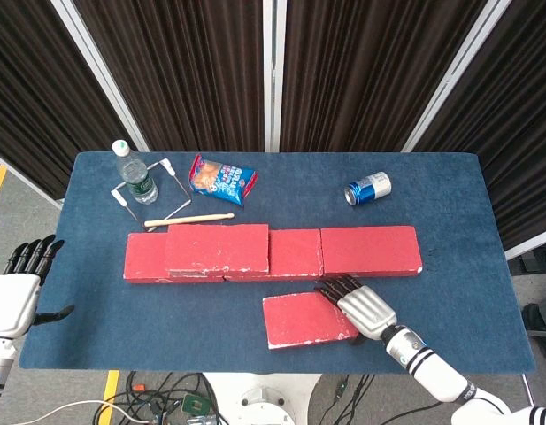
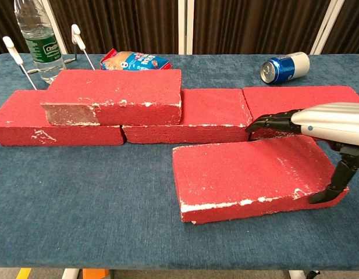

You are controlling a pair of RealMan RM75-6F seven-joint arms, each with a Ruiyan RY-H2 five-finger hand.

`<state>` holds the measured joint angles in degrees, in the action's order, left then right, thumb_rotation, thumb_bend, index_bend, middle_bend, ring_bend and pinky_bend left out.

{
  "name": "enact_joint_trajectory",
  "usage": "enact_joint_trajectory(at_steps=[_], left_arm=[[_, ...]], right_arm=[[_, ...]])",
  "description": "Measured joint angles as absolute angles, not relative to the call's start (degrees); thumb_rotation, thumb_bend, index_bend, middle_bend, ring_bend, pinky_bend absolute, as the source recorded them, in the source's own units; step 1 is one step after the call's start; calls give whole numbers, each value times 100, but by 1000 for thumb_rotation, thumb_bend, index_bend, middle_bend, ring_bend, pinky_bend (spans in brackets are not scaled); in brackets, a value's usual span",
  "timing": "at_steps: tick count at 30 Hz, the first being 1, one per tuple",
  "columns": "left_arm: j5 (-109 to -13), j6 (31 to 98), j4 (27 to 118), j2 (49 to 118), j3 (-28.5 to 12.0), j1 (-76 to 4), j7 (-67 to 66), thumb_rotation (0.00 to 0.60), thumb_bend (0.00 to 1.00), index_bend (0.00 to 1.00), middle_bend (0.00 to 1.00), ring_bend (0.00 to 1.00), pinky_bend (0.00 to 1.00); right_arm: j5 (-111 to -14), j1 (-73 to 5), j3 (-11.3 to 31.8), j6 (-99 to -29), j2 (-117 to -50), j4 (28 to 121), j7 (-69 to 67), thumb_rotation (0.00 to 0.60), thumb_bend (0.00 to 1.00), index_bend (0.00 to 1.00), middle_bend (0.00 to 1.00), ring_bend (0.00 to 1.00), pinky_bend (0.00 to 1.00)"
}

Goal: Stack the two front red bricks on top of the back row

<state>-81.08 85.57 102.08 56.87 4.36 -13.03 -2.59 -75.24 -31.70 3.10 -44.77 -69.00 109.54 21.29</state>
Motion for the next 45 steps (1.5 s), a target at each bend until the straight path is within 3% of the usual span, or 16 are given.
enact_joint_trajectory(at_steps=[36,45], left_arm=[[-8100,8042,9959,5744,63,-1012,62,600,51,6,0,0,0],[-8156,8038,9967,5740,5,-967,101,600,52,6,0,0,0]], right_arm=[[-7168,-3601,42,-4528,-7372,10567,1705,600,0,0,42,0,0],[-7193,-3617,4,-4605,-7434,10518,1597,600,1,0,159,0,0]])
